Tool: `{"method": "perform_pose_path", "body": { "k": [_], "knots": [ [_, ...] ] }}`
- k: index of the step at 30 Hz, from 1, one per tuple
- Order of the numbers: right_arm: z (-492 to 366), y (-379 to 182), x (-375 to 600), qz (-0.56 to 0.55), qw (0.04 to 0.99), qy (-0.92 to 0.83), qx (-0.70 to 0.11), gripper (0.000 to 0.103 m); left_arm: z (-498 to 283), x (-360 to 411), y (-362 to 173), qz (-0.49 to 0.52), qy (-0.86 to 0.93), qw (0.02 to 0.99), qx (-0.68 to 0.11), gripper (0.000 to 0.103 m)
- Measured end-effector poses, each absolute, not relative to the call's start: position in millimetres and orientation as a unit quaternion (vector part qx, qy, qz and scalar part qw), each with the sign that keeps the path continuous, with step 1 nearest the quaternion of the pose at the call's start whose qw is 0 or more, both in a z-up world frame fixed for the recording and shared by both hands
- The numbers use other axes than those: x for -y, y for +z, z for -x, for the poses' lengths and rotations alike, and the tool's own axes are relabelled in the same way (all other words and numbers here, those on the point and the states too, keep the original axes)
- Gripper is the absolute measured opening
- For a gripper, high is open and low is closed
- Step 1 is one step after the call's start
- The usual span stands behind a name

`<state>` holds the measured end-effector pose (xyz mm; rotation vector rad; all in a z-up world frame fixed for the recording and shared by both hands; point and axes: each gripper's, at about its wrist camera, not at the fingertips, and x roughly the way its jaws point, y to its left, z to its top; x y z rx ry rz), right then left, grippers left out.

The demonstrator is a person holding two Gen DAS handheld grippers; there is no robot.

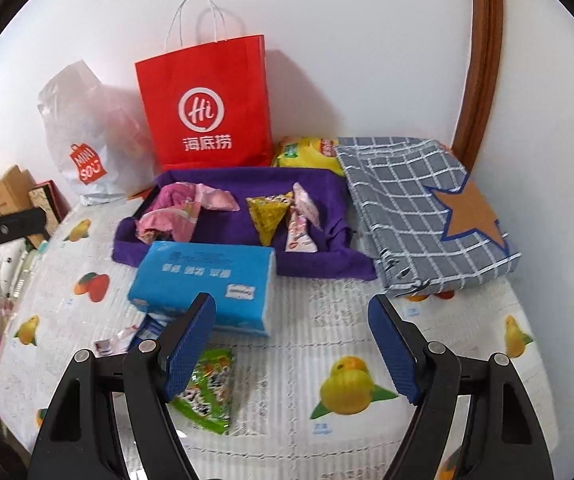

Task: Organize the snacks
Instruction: 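Move both open tools back toward the remaining snacks by the tissue pack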

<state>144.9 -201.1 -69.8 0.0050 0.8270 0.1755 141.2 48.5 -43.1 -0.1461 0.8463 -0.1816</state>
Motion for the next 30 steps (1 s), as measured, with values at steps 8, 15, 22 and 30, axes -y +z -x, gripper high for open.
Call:
{"method": "perform_pose_path", "body": {
  "k": [8, 15, 22, 30],
  "knots": [
    [-141, -81, 206, -0.014, 0.912, 0.077, -0.403, 0.078, -134, -53, -56, 0.076, -0.084, 0.904, -0.411, 0.066],
    [-142, -93, 203, -0.018, 0.903, 0.084, -0.422, 0.076, -136, -63, -71, 0.094, -0.087, 0.893, -0.431, 0.066],
    [-142, -114, 194, -0.016, 0.891, 0.100, -0.443, 0.070, -138, -74, -94, 0.105, -0.077, 0.881, -0.454, 0.066],
    [-137, -135, 173, -0.029, 0.871, 0.152, -0.466, 0.070, -138, -74, -105, 0.097, -0.087, 0.876, -0.464, 0.066]
  ]
}}
